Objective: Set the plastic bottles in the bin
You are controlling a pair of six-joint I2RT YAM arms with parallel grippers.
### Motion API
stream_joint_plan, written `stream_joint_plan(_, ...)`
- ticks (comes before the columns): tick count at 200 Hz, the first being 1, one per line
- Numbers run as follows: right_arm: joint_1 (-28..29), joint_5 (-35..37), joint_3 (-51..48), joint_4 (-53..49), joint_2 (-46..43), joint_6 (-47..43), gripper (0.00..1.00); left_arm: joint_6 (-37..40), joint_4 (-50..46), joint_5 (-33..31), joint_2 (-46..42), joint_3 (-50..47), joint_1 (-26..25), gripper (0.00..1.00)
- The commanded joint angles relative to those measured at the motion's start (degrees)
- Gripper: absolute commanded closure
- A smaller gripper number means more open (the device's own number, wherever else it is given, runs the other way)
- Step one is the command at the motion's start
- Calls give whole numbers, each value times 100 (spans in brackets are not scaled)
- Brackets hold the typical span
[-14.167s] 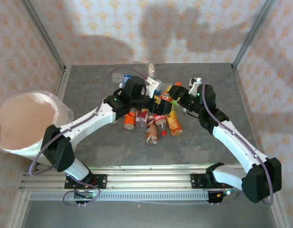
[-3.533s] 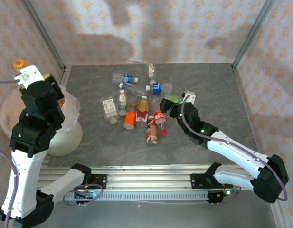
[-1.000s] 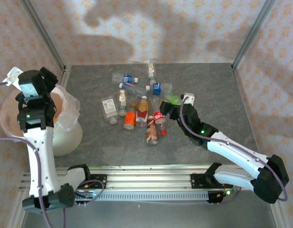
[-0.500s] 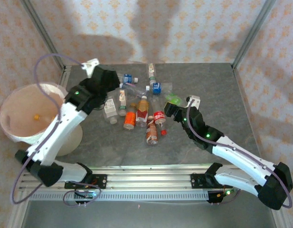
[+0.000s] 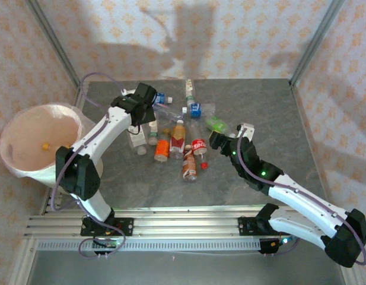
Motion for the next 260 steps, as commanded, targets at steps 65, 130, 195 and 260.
stream_joint_plan(65,-14,213,9,-201,-62,21,1,704,1010,1072,408,-886,556,0)
stream_joint_plan(130,-14,160,45,-280,-64,-9,1,735,1603,1483,607,-1335,821,0)
stream_joint_plan(195,-14,64,49,-186,-24,-88,1,833,1887,1810,1071,-1328,846,0)
stream_joint_plan(260,-14,16,1,-151,5,-58,1,986,1968,2024,911,-1388,837,9)
